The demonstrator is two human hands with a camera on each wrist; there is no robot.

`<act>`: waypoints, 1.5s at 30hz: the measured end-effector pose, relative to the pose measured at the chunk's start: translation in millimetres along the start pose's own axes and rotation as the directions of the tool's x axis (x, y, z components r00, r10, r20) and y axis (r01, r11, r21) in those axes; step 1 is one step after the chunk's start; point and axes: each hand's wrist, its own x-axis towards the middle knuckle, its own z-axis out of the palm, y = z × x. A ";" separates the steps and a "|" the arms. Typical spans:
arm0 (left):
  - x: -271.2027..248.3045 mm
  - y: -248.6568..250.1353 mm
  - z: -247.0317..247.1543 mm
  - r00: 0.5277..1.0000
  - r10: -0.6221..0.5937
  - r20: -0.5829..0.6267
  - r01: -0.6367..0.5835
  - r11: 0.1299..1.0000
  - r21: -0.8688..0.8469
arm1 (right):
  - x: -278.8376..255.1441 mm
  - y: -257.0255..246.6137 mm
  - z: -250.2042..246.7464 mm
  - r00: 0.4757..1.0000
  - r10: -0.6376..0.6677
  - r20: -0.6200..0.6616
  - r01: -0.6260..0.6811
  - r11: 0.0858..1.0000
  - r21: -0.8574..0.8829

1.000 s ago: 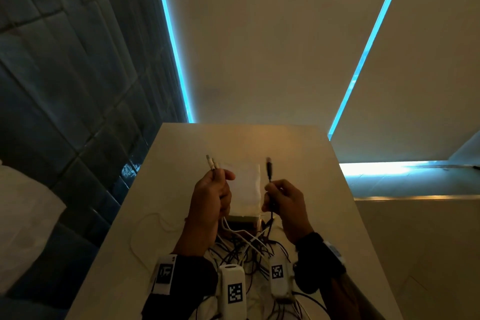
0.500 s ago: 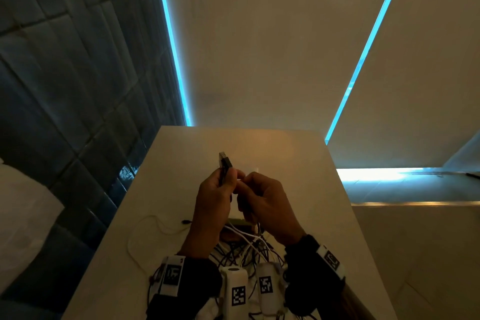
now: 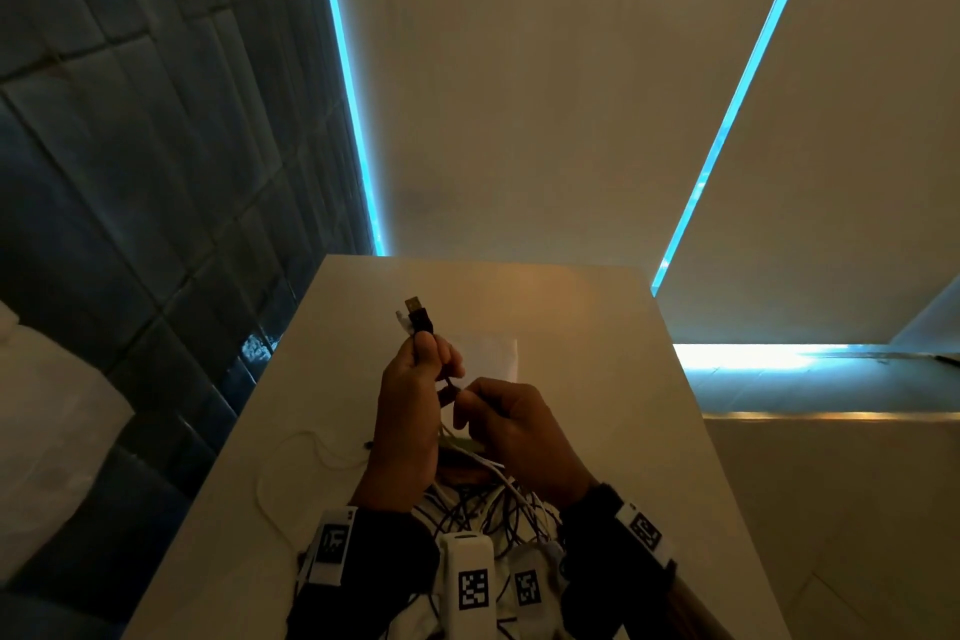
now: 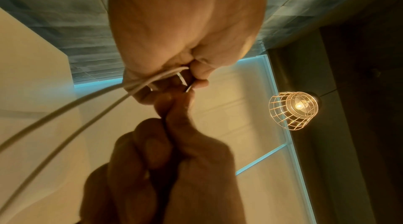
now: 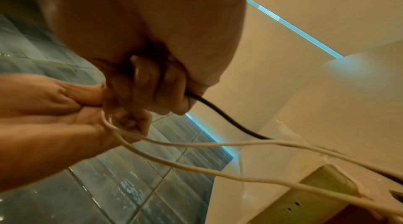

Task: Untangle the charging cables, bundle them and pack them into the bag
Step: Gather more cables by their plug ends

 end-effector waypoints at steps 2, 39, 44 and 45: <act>-0.9 3.4 0.3 0.999 -0.028 0.032 0.032 0.987 -0.154 | -1.0 5.5 0.3 1.000 0.009 0.001 -0.009 0.999 -0.032; 4.3 5.9 -21.6 0.995 -0.095 0.020 0.095 0.995 0.013 | 2.0 35.0 -4.4 0.947 0.131 -0.294 -0.105 0.989 0.103; -1.0 4.9 -16.4 0.987 -0.154 0.033 0.146 0.972 0.186 | -0.4 -7.6 3.3 0.987 -0.004 -0.163 0.039 0.976 0.214; -1.4 4.8 -15.4 0.987 -0.156 0.023 0.150 0.972 0.179 | -1.8 -12.0 5.6 0.992 -0.024 -0.122 0.052 0.972 0.230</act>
